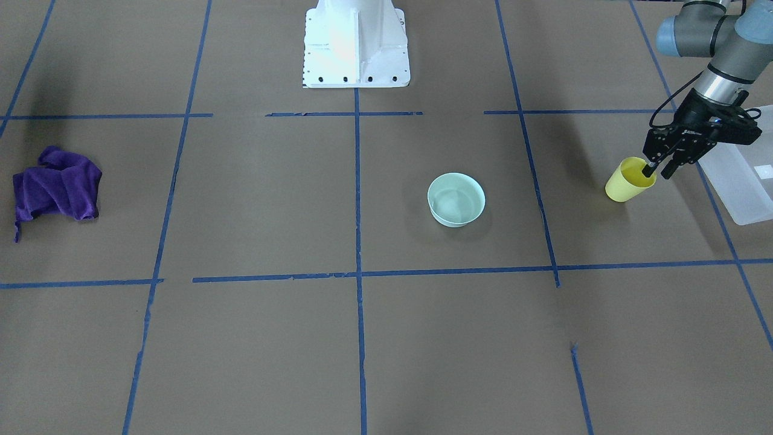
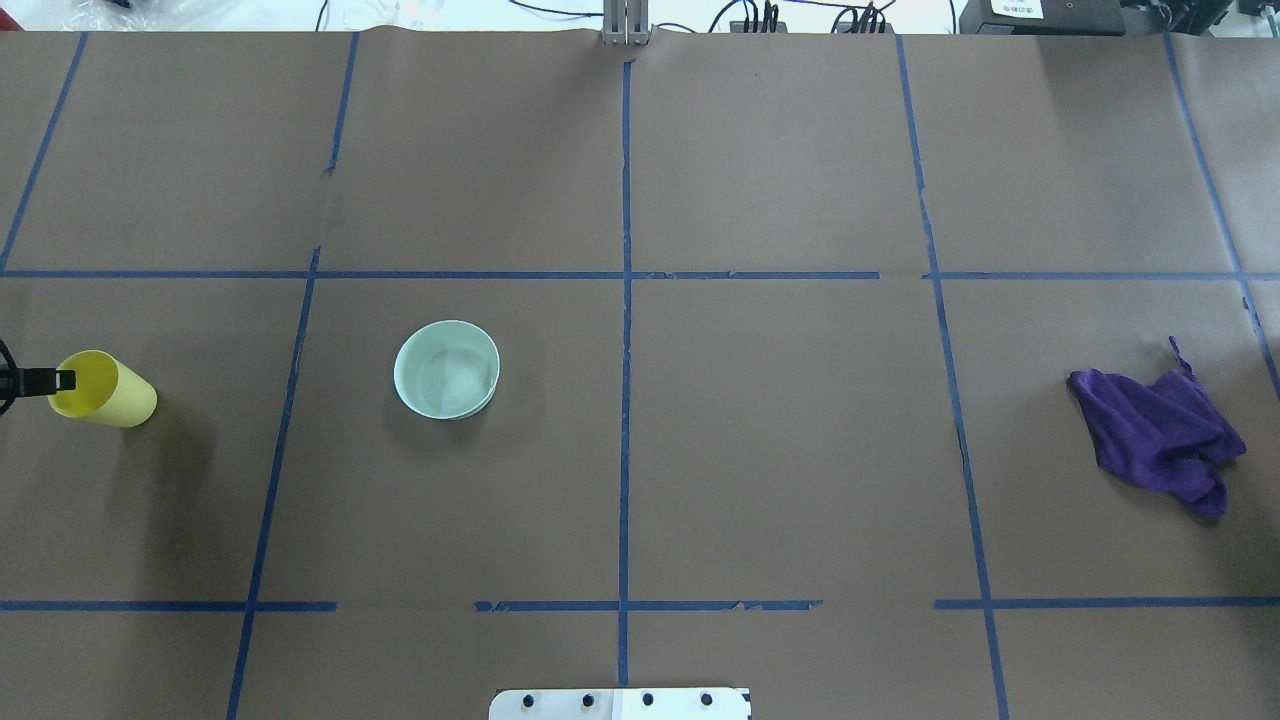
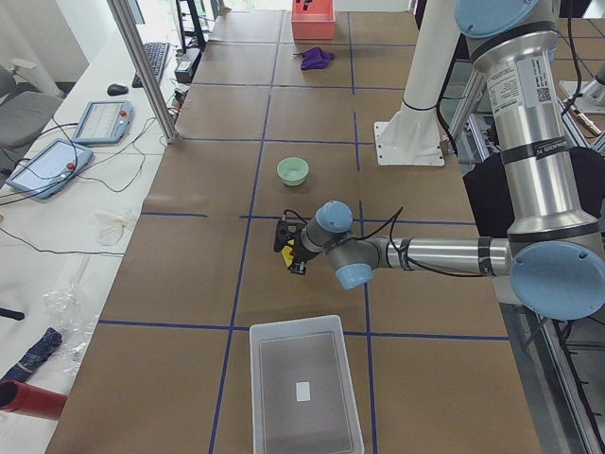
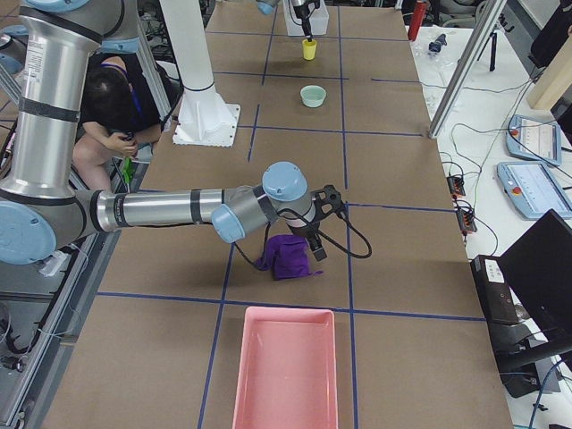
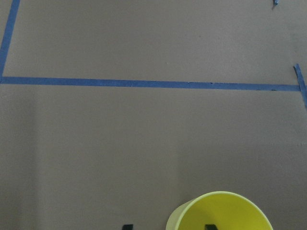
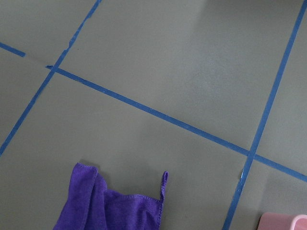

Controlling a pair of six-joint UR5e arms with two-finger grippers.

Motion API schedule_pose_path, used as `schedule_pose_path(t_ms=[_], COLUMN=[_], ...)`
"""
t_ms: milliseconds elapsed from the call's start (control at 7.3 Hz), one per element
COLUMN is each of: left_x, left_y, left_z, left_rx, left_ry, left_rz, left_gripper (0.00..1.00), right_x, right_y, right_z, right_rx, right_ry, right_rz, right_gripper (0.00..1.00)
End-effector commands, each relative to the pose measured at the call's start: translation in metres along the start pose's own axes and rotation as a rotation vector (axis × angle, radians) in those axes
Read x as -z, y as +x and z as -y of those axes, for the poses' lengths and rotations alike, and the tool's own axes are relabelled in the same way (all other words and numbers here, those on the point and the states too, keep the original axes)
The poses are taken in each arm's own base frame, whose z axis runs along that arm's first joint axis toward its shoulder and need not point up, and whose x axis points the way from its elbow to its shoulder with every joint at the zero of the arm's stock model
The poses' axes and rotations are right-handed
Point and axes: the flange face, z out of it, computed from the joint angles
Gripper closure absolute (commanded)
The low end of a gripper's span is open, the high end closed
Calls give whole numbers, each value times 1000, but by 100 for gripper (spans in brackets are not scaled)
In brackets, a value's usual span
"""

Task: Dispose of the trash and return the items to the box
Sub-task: 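Grasp the yellow cup with the left gripper and lift it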

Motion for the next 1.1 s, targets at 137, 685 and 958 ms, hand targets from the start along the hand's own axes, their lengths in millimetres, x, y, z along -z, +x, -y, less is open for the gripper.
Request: schedule_pose_path(t_ms=[137,685,958], left_x=[0,60,104], left_y=[3,-29,-77], left_z=[0,11,30], left_rx=[-14,-228,-345], left_ry=[0,-43,-57], left_rz=[-4,-94,-102], left_gripper=[100,100,100], right_x=[-1,-4,-4], right_y=[2,5,5], right_z=[-2,-8,-12], right_rx=[-4,-7,-4], right_ry=[-4,-11,-8], right_rz=[-1,-1,-1], right_gripper=[0,0,0])
